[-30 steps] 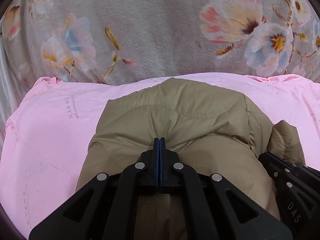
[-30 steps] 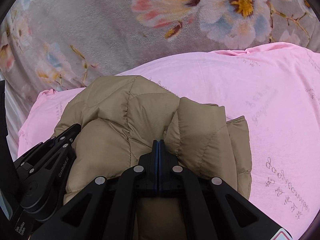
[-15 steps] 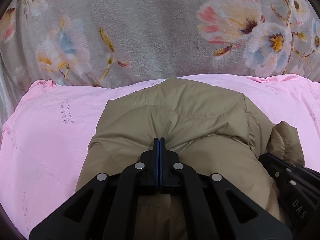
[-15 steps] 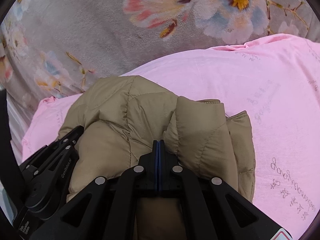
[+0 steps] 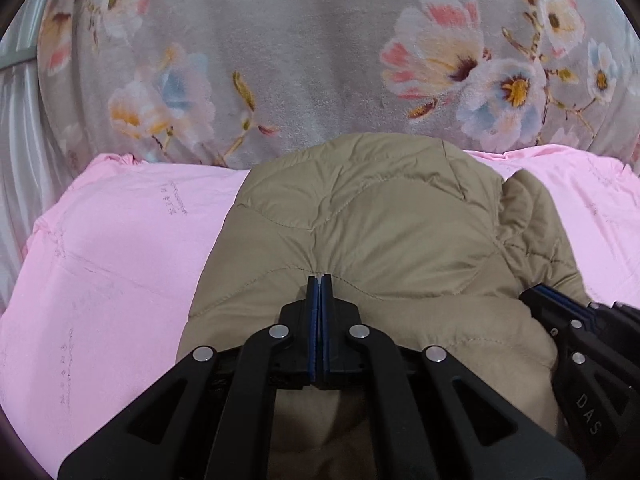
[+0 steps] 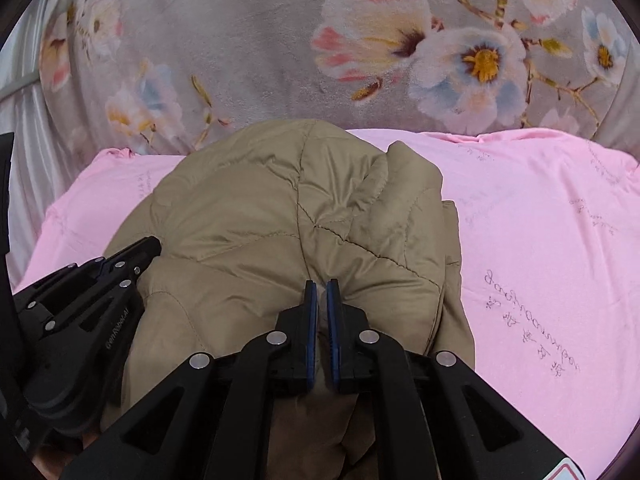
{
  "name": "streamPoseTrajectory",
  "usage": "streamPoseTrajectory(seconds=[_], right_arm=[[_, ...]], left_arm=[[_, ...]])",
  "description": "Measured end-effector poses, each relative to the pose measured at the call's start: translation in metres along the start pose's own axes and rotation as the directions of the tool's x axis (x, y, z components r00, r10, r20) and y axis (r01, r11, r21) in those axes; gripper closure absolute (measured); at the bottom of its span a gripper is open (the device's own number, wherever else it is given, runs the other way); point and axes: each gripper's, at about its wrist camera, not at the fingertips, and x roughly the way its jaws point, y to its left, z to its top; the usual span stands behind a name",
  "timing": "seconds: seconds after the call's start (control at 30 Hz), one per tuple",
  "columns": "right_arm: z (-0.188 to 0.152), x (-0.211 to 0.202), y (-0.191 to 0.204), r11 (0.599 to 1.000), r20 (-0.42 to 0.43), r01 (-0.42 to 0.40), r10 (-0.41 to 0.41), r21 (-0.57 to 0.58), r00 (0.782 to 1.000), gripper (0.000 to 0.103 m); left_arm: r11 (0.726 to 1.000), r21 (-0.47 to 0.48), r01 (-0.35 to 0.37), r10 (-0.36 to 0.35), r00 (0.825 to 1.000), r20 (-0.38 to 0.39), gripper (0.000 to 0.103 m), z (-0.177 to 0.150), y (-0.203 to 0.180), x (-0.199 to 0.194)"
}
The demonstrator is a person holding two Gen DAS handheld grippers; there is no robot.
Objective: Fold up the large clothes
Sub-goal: 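Lower the bundle onto the pink sheet and press it flat with both grippers, then open both grippers and pull them back from the folded jacket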
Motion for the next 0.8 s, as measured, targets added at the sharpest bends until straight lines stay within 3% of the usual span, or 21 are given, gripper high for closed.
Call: streamPoseTrajectory(seconds=[0.17, 0.67, 0.73, 0.77, 0.8], right_arm=[[-0.001, 0.003, -0.002, 1.0, -0.004, -0.001, 0.001, 0.009, 1.0, 0.097], [-0.001, -0.004, -0.001, 0.999, 0.004, 0.031, -0.031, 0.009, 1.0, 0.095], [-0.006, -0.026, -0.005, 0.998, 0.011, 0.041, -0.041, 0.042, 0.999, 0.087], [-0.011, -0.041, -0.007, 0.997, 0.025, 0.049, -0.05, 0.055, 0.998, 0.071], [-0.018, -0.055, -0.008, 0.996, 0.036, 0.056, -0.059, 0.062, 0.998, 0.05]], left_arm=[[0.998, -0.046, 0.042, -0.043, 0.999, -0.01, 0.103, 0.001, 0.009, 0.003], [0.999, -0.028, 0.027, -0.027, 0.999, -0.017, 0.103, 0.0, 0.008, 0.005], [0.999, -0.031, 0.025, -0.025, 0.999, -0.022, 0.103, -0.004, 0.01, -0.007], [0.999, -0.038, 0.031, -0.032, 0.999, -0.018, 0.096, -0.008, 0.012, -0.017], [0.998, -0.046, 0.037, -0.037, 0.999, -0.005, 0.075, -0.015, 0.014, -0.033]])
